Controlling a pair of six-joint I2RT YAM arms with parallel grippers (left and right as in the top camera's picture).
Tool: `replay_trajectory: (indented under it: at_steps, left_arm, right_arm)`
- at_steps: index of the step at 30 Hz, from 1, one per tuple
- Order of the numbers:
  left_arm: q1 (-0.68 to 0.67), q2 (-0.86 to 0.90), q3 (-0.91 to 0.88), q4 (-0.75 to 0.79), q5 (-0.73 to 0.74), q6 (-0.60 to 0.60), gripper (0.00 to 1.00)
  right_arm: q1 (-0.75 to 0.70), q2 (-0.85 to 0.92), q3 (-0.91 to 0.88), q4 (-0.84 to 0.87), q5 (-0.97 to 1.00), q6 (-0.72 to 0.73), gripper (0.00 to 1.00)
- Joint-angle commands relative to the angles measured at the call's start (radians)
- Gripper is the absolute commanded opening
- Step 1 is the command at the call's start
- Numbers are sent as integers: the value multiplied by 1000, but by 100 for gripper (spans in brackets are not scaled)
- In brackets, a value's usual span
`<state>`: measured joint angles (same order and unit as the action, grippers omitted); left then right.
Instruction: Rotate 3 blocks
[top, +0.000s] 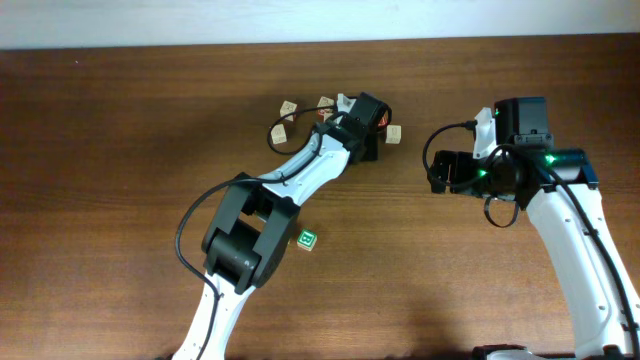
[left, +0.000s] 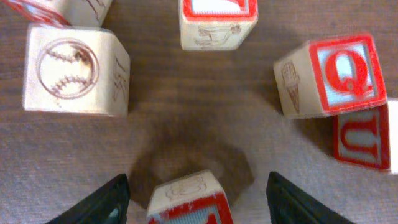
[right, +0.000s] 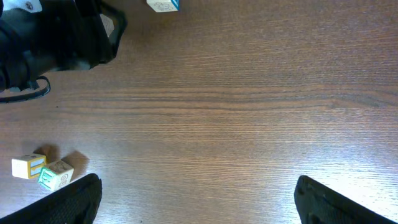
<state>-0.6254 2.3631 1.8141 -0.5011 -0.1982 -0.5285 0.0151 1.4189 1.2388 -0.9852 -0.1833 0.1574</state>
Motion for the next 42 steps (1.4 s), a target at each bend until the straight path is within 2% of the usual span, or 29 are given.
replay_trajectory:
  at_steps: [1,3,7,11,14,16,22,23,24,29,33,35,38,39,41,42]
  left_arm:
    - [1,28,6,11,-14,-10,50]
    - [0,27,6,11,-20,-9,40]
    - [3,-51,10,-90,-36,22,34]
    - [3,-112,10,-343,-28,29,30]
    - [-2,-121,12,-658,130,29,24]
    - [-21,-121,12,-790,154,28,23]
    - [-153,-121,2,-837,165,28,32]
    - [-153,-121,-14,-832,166,28,38]
    - [-153,-121,-24,-817,165,29,66]
    - [-101,-127,37,-835,97,45,68]
    - [105,-225,288,-924,93,121,71]
    - [207,-295,336,-939,93,142,70]
    - [392,-359,336,-963,96,156,71]
    - [447,-359,330,-956,97,156,73]
    - [524,-359,330,-917,97,156,73]
    - [537,-359,330,-903,97,156,77]
  right_arm:
    - [-3,-4,10,-7,13,-22,99]
    - [-3,-4,10,-7,13,-22,99]
    - [-3,-4,10,-7,12,-22,99]
    - [-3,-4,10,-11,12,-22,99]
    - [-3,-4,10,-14,12,-22,99]
    - [-3,-4,10,-13,12,-22,99]
    - [-3,-4,10,-32,12,-22,99]
    - [-3,-4,10,-32,12,-22,99]
    - [-3,-4,10,-33,12,-22,99]
    - [-3,-4,11,-29,11,-22,99]
    - [-3,-5,74,-64,-73,-22,99]
    - [13,-4,74,-67,-161,-21,100]
    - [211,-2,74,-44,-209,65,94]
    - [340,19,74,13,-202,125,91]
    - [561,143,74,159,-198,217,90]
    - [623,211,74,203,-198,240,89]
